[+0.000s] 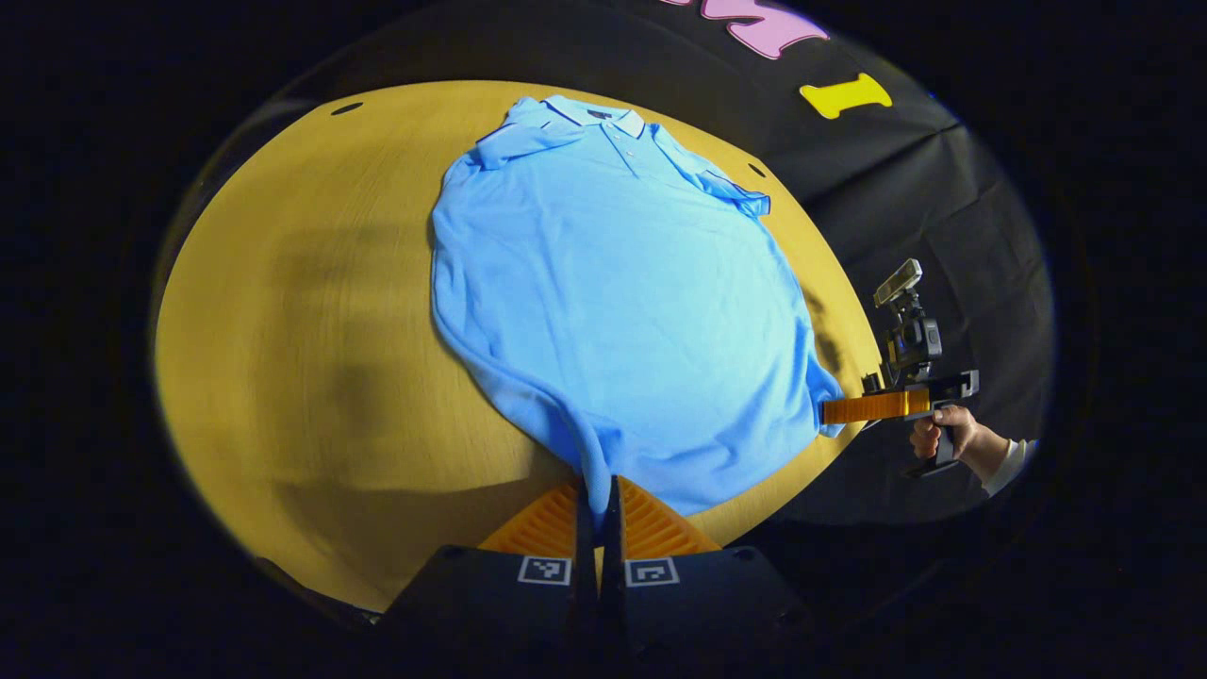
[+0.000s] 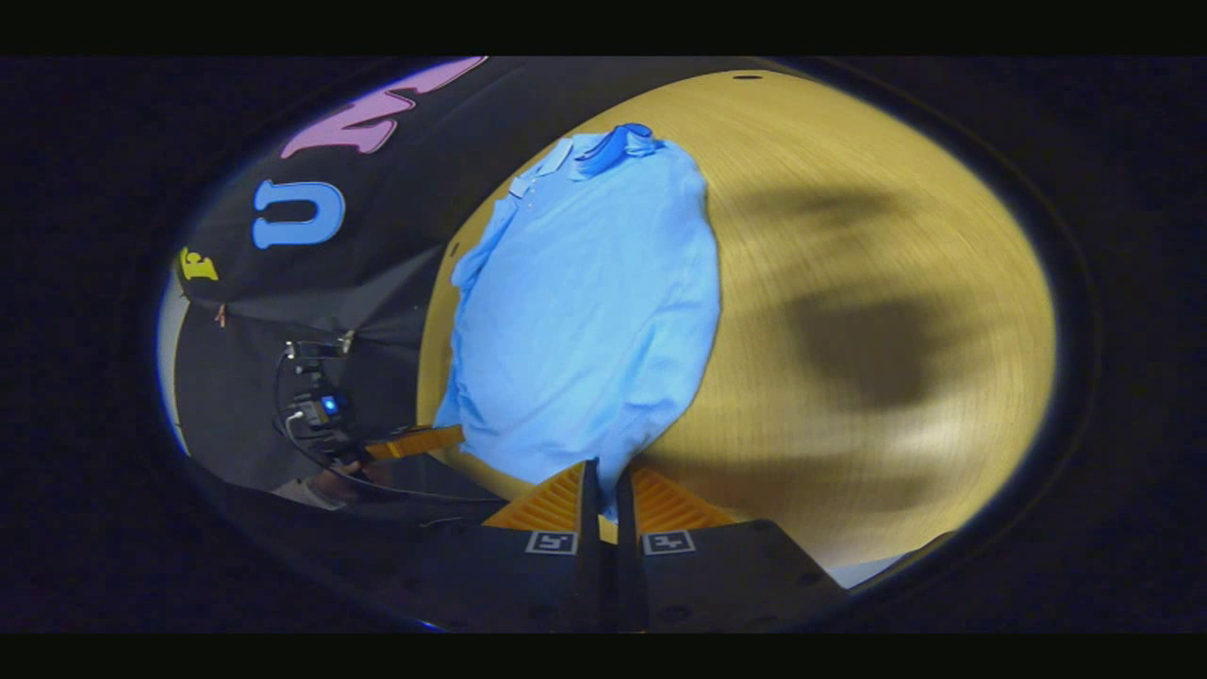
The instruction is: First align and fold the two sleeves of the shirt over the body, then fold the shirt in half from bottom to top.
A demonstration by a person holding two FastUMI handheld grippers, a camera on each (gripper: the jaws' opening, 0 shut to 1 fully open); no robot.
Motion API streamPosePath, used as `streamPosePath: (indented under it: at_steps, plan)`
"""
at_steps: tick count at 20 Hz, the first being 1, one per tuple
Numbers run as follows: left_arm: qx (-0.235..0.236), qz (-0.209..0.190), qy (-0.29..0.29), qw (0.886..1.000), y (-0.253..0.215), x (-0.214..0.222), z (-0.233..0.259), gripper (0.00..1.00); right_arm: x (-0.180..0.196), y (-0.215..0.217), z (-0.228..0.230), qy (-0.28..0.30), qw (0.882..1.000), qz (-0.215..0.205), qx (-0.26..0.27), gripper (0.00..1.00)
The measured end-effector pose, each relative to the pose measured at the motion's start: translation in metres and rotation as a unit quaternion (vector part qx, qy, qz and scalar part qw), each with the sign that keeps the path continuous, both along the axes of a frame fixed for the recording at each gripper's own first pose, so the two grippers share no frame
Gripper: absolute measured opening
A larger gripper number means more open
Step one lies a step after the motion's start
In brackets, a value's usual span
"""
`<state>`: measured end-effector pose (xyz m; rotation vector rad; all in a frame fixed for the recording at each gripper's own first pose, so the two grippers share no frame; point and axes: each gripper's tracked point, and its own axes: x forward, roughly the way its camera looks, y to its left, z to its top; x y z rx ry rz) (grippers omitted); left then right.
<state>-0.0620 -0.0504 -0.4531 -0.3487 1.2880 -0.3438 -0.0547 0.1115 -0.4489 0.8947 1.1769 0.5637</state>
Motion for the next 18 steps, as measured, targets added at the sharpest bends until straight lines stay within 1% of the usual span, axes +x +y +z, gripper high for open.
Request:
streamPosePath:
  at_steps: [2, 3, 4, 8, 11, 12, 14, 15, 18]
  plan:
    - [-0.015, -0.002, -0.031, 0.999, 0.001, 0.019, 0.022, 0.06, 0.025, 0.0, 0.016, -0.03, 0.999, -0.017, 0.012, 0.15]
    - [-0.018, -0.003, -0.049, 0.999, 0.004, 0.032, 0.033, 0.06, 0.04, 0.001, 0.027, -0.041, 0.999, -0.028, 0.023, 0.1]
    - [-0.02, -0.002, -0.066, 0.998, 0.006, 0.046, 0.043, 0.07, 0.055, 0.0, 0.036, -0.055, 0.997, -0.039, 0.028, 0.1]
    - [-0.001, 0.015, -0.124, 0.992, 0.03, 0.113, 0.078, 0.07, 0.12, -0.009, 0.078, -0.122, 0.99, -0.054, 0.035, 0.1]
    - [0.023, 0.018, -0.162, 0.986, 0.049, 0.163, 0.106, 0.06, 0.185, -0.021, 0.112, -0.177, 0.981, -0.069, 0.03, 0.1]
    - [0.034, 0.017, -0.177, 0.984, 0.053, 0.184, 0.111, 0.06, 0.205, -0.024, 0.123, -0.194, 0.978, -0.069, 0.027, 0.1]
    - [0.049, 0.03, -0.204, 0.977, 0.064, 0.235, 0.121, 0.06, 0.252, -0.028, 0.138, -0.225, 0.972, -0.069, 0.018, 0.05]
    - [0.058, 0.035, -0.215, 0.974, 0.069, 0.261, 0.124, 0.06, 0.278, -0.029, 0.144, -0.235, 0.97, -0.068, 0.017, 0.1]
    - [0.096, 0.05, -0.237, 0.965, 0.082, 0.341, 0.117, 0.06, 0.356, -0.028, 0.138, -0.255, 0.965, -0.06, -0.017, 0.1]
